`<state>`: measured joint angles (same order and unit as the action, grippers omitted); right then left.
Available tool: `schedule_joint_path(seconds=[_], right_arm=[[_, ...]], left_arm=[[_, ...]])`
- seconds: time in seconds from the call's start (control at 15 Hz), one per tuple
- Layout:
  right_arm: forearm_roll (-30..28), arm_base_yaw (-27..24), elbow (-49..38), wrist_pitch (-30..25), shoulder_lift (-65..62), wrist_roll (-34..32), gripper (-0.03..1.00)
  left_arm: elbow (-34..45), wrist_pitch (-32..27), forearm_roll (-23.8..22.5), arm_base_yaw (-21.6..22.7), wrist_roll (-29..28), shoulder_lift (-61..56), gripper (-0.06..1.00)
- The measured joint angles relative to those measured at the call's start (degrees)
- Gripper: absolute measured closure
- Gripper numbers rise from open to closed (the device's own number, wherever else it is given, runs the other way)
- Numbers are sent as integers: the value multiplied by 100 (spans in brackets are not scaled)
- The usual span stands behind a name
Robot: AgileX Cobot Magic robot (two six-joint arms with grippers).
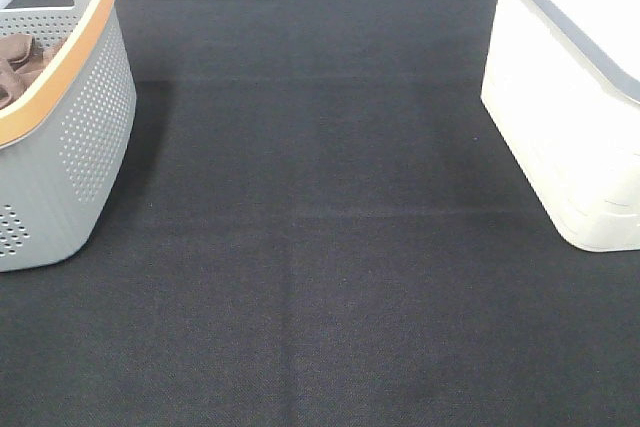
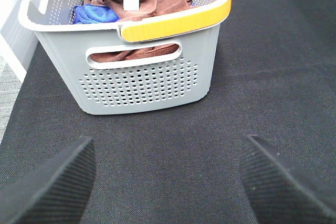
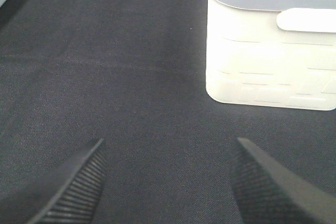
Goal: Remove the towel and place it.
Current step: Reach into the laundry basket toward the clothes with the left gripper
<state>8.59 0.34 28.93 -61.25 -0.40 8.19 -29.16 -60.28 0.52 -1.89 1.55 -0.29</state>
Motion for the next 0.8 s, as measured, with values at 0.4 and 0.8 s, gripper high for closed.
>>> schedule_joint_path(seconds=[0.4, 0.8], right_arm=[[0, 0, 0, 0, 0, 0, 32], [0, 0, 0, 0, 0, 0, 32]], left_arm=[[0, 0, 0, 0, 0, 0, 21], [0, 0, 0, 0, 0, 0, 21]])
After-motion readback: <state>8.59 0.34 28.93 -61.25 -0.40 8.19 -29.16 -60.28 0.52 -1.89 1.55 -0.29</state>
